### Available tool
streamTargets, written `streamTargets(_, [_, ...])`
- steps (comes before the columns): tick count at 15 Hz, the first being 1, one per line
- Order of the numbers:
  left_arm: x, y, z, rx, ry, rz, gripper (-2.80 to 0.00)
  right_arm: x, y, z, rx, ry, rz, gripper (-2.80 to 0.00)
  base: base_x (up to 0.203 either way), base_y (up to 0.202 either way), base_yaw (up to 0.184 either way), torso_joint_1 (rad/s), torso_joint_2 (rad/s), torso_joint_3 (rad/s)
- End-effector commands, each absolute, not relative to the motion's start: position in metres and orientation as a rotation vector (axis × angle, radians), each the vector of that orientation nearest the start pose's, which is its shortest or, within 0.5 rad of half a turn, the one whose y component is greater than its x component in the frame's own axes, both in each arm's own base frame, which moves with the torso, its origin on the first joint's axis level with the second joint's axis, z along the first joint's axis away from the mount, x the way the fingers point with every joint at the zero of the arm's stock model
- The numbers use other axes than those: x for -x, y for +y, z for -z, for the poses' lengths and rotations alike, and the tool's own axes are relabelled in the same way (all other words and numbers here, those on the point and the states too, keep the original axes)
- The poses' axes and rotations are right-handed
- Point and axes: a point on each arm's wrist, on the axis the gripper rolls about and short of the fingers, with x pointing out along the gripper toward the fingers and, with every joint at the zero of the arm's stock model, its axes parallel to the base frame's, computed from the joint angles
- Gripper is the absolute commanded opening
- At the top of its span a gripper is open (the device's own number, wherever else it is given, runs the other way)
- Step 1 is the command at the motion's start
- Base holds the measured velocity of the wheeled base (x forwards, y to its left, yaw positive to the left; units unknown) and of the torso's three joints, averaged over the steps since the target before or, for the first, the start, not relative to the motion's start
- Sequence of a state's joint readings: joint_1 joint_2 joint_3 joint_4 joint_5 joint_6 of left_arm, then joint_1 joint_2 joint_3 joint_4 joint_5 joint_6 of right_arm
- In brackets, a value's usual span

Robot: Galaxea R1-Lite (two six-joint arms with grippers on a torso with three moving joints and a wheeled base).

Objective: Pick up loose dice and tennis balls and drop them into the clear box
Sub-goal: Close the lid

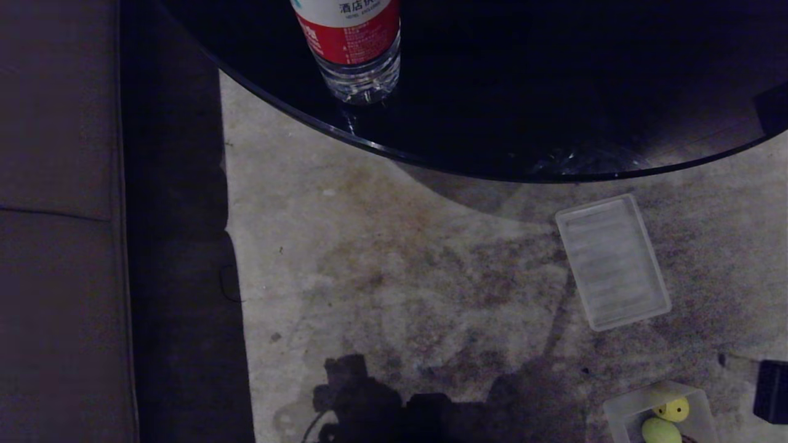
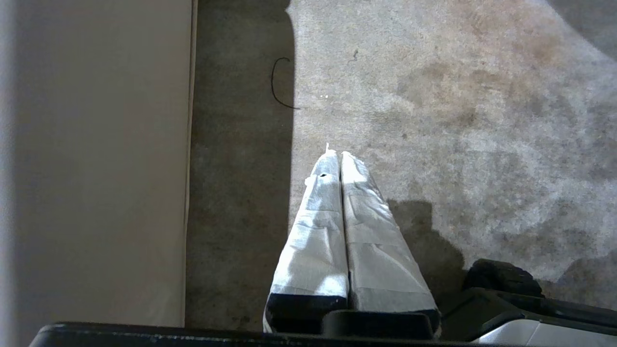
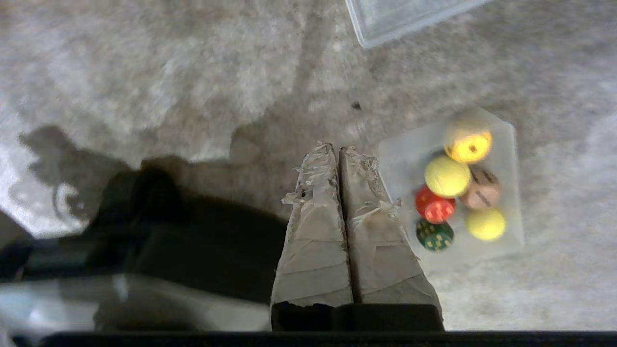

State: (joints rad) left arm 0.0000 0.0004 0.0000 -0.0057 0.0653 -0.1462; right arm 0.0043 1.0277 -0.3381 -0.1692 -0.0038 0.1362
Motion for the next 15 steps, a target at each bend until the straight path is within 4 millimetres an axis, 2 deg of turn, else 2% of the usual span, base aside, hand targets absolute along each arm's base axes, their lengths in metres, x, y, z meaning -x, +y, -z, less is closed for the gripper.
streamTargets(1, [0.023,0.001,-0.076,0.147,-0.011,-0.065,-2.8,-0.17,0.001,-0.125,-0.132,0.656,0.044,-2.8,0.0,0.0,0.0,0.0,0.0,0.0])
streamTargets(6, [0.023,0.001,-0.076,0.147,-0.011,-0.065,-2.8,-0.235,0.009,-0.086,-0.125,0.655,0.014,-2.8,0.0,0.0,0.0,0.0,0.0,0.0])
streamTargets(10, [0.023,0.001,-0.076,0.147,-0.011,-0.066,-2.8,-0.287,0.012,-0.067,-0.052,0.626,-0.025,-2.8,0.0,0.0,0.0,0.0,0.0,0.0])
streamTargets(12, [0.023,0.001,-0.076,0.147,-0.011,-0.066,-2.8,-0.307,0.007,-0.06,-0.017,0.619,-0.068,-2.8,0.0,0.0,0.0,0.0,0.0,0.0])
streamTargets(15, [0.023,0.001,-0.076,0.147,-0.011,-0.065,-2.8,-0.321,0.004,-0.043,-0.013,0.632,-0.106,-2.8,0.0,0.0,0.0,0.0,0.0,0.0])
